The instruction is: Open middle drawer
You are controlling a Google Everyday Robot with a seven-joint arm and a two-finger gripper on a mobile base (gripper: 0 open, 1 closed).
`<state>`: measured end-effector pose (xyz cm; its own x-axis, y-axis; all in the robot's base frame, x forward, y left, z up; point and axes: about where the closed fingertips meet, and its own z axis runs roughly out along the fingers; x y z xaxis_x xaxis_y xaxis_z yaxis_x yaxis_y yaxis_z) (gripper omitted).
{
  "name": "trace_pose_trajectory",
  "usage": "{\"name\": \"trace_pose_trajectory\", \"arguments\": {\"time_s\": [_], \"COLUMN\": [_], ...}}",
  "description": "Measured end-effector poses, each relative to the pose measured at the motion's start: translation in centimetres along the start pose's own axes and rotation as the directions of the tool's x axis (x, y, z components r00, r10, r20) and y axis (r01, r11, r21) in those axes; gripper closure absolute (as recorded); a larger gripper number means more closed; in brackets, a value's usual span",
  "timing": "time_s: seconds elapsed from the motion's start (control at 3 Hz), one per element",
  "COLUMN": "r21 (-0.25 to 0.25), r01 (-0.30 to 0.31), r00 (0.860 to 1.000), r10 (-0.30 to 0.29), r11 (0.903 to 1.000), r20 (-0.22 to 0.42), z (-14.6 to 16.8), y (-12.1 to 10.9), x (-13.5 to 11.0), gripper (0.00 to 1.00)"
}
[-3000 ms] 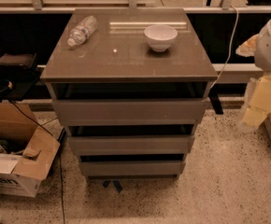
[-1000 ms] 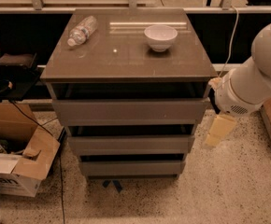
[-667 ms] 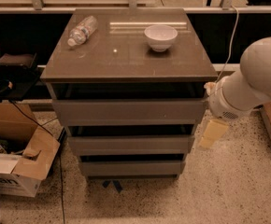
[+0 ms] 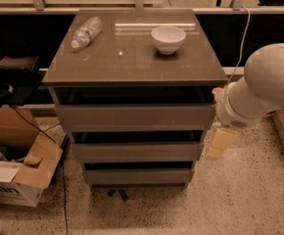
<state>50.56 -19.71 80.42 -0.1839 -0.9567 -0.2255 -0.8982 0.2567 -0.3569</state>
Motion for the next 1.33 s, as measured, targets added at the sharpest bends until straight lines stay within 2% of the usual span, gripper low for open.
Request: {"name": "trace_pose_trajectory", "arguments": {"time_s": [0.33, 0.67, 1.33], "r21": [0.011, -0.003, -0.054], "r01": [0.047, 0.06, 0.0], "r00": [0.999, 0.998, 1.0], "r10": [-0.046, -0.06, 0.0], "r11": [0.9988, 0.9982, 0.9986], "r20": [-0.029, -0.025, 0.003], "z": [2.1, 4.6, 10.1], "y": [1.9, 3.0, 4.6], "x": [-0.3, -0.4, 0.0], "gripper": [0.0, 0.0, 0.0]}}
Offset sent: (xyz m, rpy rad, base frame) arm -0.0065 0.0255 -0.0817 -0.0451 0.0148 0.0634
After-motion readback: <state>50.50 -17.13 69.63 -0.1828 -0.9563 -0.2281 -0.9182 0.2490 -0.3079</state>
